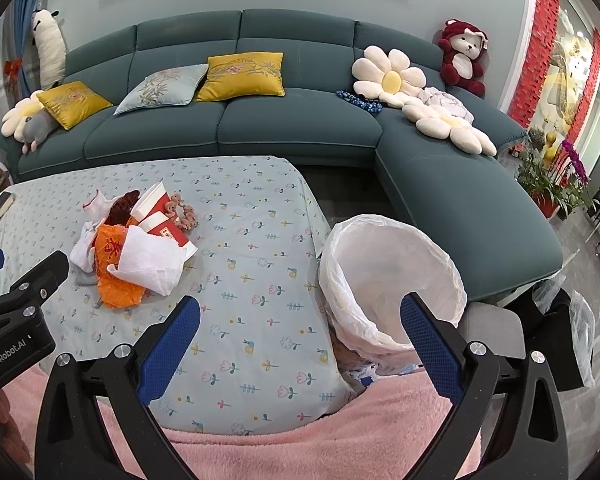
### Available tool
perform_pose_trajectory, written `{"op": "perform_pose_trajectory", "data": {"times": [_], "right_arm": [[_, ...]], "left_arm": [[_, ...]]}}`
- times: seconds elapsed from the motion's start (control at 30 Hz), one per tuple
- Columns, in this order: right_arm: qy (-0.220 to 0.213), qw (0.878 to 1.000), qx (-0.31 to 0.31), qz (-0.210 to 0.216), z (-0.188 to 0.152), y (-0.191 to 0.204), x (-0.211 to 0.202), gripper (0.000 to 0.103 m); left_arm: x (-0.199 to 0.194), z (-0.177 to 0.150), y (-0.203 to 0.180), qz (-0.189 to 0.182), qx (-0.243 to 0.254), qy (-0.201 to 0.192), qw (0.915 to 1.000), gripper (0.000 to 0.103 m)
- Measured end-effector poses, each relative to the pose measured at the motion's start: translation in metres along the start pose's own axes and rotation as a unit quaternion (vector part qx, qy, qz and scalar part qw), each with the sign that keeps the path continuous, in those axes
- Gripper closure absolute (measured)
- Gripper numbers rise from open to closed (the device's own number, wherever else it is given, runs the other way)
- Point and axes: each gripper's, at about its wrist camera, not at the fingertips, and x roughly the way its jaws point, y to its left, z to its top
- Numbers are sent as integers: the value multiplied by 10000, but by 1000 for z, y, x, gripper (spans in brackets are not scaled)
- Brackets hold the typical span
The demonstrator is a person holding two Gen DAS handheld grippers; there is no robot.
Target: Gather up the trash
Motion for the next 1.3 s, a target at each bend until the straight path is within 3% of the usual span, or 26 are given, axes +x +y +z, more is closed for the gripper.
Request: {"op": "perform_pose_trajectory", "data": {"times": [0.83, 1.3], "right_arm": [[106, 9999, -22, 19, 2, 6, 16, 7], [166, 9977, -436, 482, 18, 69, 49, 7]], "left_arm": [[15, -3, -3, -99, 78, 97, 9999, 7], [57, -2, 60, 173, -502, 417, 9977, 7]]}}
